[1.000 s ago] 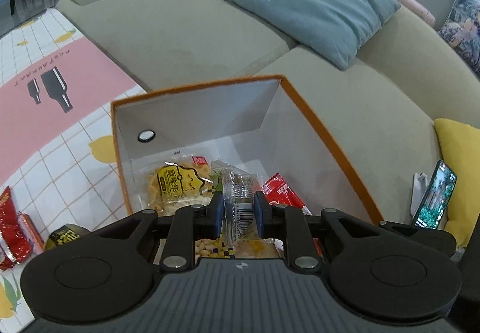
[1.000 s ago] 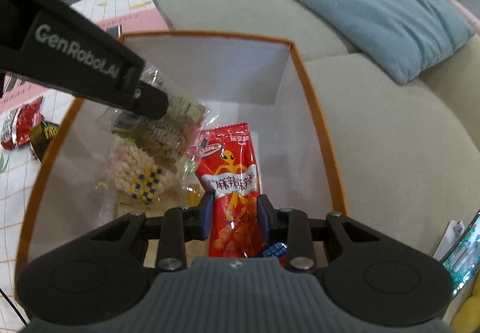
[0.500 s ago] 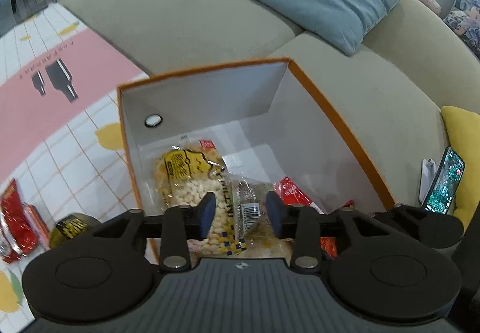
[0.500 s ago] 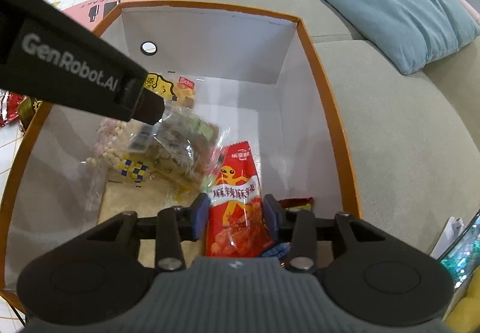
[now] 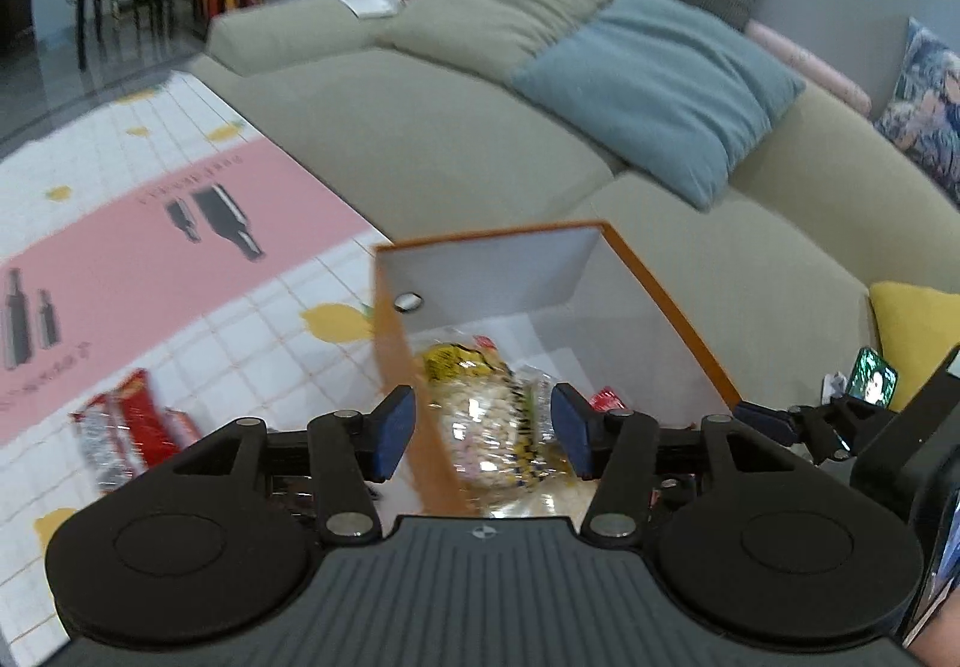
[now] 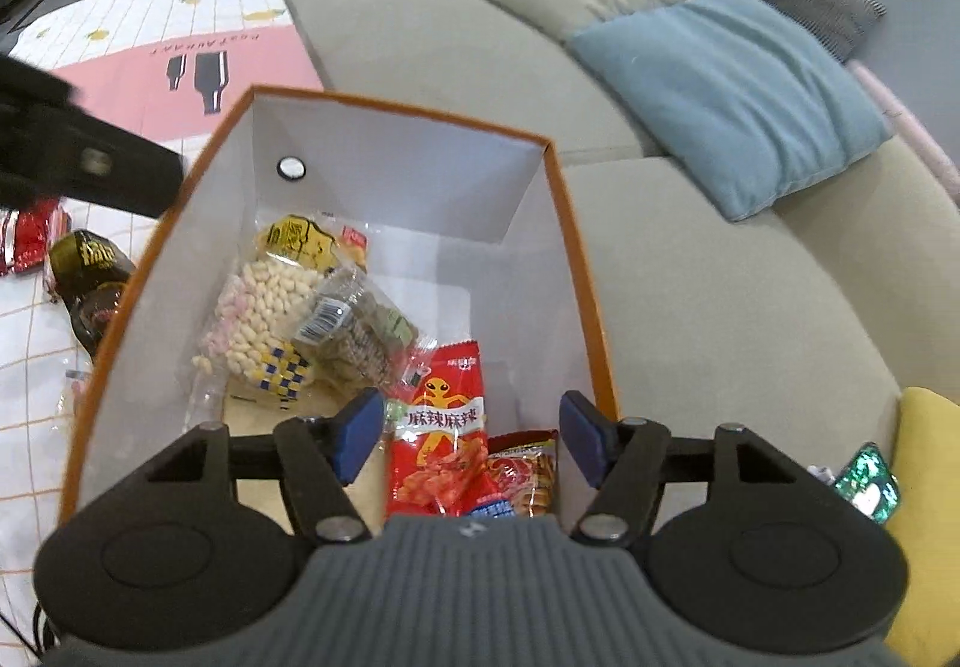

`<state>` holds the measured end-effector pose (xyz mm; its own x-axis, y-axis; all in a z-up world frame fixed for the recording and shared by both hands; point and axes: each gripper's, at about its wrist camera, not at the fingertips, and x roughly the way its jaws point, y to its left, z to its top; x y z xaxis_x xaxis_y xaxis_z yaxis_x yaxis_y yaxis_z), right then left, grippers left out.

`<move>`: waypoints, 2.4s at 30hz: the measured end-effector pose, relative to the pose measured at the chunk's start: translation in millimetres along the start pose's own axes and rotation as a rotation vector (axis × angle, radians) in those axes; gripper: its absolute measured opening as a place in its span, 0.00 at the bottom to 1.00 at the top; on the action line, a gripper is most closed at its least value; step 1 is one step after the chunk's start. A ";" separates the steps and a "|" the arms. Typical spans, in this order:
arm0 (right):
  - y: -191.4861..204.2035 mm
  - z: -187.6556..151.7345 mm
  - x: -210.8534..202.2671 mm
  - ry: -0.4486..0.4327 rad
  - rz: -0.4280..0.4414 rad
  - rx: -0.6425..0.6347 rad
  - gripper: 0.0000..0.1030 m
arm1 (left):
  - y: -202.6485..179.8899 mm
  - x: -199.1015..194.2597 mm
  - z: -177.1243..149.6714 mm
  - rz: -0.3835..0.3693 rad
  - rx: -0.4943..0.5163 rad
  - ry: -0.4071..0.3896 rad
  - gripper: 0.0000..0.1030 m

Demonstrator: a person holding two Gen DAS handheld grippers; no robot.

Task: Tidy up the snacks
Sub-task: 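Withdraw both tools from the box back over the table snacks, then grasp the small round wrapped cake with the right tool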

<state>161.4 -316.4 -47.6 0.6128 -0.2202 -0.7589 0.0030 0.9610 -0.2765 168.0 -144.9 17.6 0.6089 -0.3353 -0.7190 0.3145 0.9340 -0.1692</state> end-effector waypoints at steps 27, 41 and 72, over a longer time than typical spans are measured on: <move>115.3 -40.2 -71.9 -0.279 0.290 0.153 0.62 | 111.3 -56.0 -102.8 0.210 -0.100 -0.025 0.60; 169.3 -60.9 -33.7 -0.178 0.281 -0.001 0.51 | 136.5 -26.0 -134.4 0.183 -0.114 0.090 0.60; 191.3 -38.8 34.4 -0.034 0.185 -0.206 0.30 | 137.1 6.9 -120.1 0.167 -0.070 0.177 0.59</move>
<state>152.4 -146.6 -149.5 0.6138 -0.0349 -0.7887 -0.2700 0.9295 -0.2513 127.9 -4.3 -91.5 0.5091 -0.1547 -0.8467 0.1656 0.9829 -0.0801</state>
